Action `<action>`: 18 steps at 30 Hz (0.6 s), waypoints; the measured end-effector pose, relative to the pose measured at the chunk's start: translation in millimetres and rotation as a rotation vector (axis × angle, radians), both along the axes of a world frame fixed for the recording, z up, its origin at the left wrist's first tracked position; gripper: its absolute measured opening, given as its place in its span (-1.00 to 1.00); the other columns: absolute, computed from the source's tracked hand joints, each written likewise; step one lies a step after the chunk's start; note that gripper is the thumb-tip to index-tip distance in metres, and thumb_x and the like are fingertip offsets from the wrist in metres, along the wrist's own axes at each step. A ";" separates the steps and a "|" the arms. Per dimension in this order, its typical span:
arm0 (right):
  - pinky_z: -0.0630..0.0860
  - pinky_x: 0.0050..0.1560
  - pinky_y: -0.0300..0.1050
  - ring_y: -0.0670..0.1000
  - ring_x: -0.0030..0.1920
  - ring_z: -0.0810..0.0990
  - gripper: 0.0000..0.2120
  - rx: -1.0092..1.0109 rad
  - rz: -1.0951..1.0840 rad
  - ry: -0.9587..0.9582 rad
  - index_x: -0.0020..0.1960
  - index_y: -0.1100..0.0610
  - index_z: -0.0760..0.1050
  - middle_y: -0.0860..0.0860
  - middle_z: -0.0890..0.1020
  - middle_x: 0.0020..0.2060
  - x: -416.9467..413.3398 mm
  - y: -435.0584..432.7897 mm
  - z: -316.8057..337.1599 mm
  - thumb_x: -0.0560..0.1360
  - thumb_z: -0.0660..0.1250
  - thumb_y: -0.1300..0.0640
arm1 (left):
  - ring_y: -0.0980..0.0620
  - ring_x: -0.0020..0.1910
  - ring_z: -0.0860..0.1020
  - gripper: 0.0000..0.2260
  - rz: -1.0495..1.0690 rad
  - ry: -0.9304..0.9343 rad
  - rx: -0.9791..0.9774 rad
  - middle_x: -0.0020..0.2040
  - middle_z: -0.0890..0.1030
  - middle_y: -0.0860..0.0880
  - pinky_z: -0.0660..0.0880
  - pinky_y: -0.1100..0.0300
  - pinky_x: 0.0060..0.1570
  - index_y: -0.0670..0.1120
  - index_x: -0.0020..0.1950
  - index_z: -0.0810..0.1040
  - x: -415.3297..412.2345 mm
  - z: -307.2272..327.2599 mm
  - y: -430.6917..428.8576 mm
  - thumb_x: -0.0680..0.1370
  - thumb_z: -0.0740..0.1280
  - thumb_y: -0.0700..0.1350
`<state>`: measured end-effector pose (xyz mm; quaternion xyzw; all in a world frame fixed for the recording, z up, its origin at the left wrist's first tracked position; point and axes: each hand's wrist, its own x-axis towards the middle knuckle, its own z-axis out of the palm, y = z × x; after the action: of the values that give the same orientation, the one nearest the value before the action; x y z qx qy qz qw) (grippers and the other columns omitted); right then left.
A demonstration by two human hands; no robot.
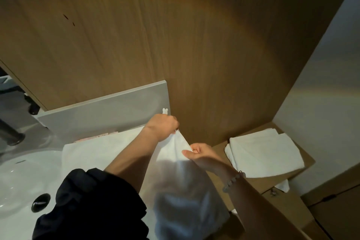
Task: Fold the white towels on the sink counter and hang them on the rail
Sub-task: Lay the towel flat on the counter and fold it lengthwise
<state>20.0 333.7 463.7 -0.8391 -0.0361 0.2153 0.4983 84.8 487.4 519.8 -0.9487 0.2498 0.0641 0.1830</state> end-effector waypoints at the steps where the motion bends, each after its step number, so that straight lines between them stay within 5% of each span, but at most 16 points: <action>1: 0.25 -0.24 -0.15 -0.08 -0.35 0.33 -0.64 0.023 0.006 0.028 -0.39 0.04 0.27 -0.09 0.38 -0.43 -2.0 -2.1 -2.2 0.53 0.28 0.02 | -0.16 0.16 0.54 -0.75 0.006 -0.014 0.001 0.21 0.55 -0.11 0.48 0.06 0.06 -0.14 0.24 0.52 0.3 -0.6 3.3 0.61 0.15 -0.21; 9: 0.29 -0.27 -0.19 -0.11 -0.34 0.36 -0.77 -0.012 -0.036 -0.195 -0.27 -0.01 0.36 -0.13 0.41 -0.39 -14.9 -2.8 -12.3 0.55 0.27 0.07 | -0.14 0.16 0.55 -0.72 0.151 0.001 -0.048 0.27 0.52 -0.12 0.48 0.13 0.00 -0.09 0.25 0.50 -8.0 -6.7 8.6 0.58 0.18 -0.27; 13: 0.28 -0.30 -0.19 -0.13 -0.39 0.35 -0.90 0.019 -0.106 -0.238 -0.17 0.04 0.46 -0.13 0.41 -0.46 -18.9 -0.6 -20.2 0.53 0.30 0.09 | -0.03 0.25 0.48 -0.63 0.115 0.354 -0.382 0.30 0.50 0.01 0.42 0.20 0.15 -0.03 0.28 0.51 -17.3 -3.5 -4.2 0.49 0.28 -0.25; 15: 0.27 -0.32 -0.22 -0.16 -0.41 0.34 -0.86 0.049 -0.123 -0.220 -0.20 -0.02 0.44 -0.15 0.41 -0.47 -21.5 -0.5 -18.4 0.53 0.30 0.10 | -0.03 0.08 0.58 -0.70 0.168 0.496 -0.490 0.20 0.56 -0.01 0.52 0.19 0.05 -0.06 0.19 0.57 -19.4 -7.3 -8.1 0.48 0.31 -0.24; 18: 0.29 -0.31 -0.23 -0.13 -0.39 0.37 -0.81 0.060 -0.158 -0.189 -0.25 -0.01 0.43 -0.14 0.44 -0.44 -27.2 -3.3 -13.9 0.53 0.31 0.10 | 0.02 -0.24 0.57 -0.84 0.225 0.460 -0.536 0.02 0.58 0.00 0.47 0.26 -0.21 -0.11 0.07 0.61 -17.7 -12.4 -4.3 0.51 0.35 -0.14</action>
<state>-7.3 330.4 449.8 -0.8406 -0.0232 0.0944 0.5328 67.1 483.1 507.3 -0.9452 0.1864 0.2280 -0.1411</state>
